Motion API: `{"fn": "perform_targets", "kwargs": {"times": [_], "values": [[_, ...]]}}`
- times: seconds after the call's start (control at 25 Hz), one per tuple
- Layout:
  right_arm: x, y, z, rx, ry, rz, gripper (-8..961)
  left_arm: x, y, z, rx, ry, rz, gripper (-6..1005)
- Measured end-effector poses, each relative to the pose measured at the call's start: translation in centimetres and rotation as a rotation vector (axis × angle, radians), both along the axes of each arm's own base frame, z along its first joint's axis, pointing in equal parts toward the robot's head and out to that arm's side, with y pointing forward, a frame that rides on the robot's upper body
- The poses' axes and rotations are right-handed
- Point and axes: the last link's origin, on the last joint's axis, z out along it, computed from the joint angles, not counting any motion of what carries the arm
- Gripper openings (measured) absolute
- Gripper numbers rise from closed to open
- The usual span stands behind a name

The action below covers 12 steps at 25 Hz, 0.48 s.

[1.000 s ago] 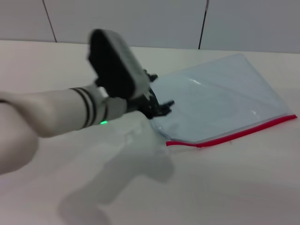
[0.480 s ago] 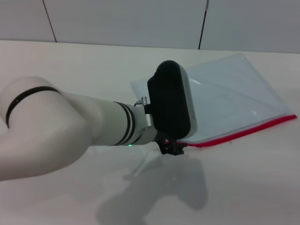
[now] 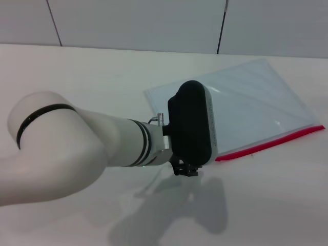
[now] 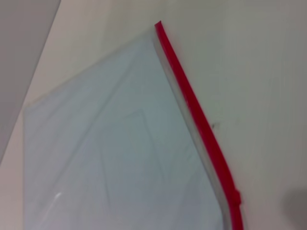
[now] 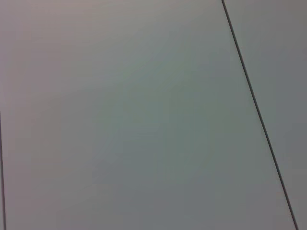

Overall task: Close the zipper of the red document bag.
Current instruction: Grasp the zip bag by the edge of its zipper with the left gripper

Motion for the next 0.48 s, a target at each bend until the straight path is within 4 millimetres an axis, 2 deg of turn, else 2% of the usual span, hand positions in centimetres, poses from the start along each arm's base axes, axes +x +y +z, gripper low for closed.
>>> {"fn": "perform_targets", "kwargs": {"times": [0.48], "values": [[-0.1,0.1,0.0,-0.001,0.002,0.003,879,-1.6,1.6,-0.6,0.045,-0.004,-0.040,748]]}}
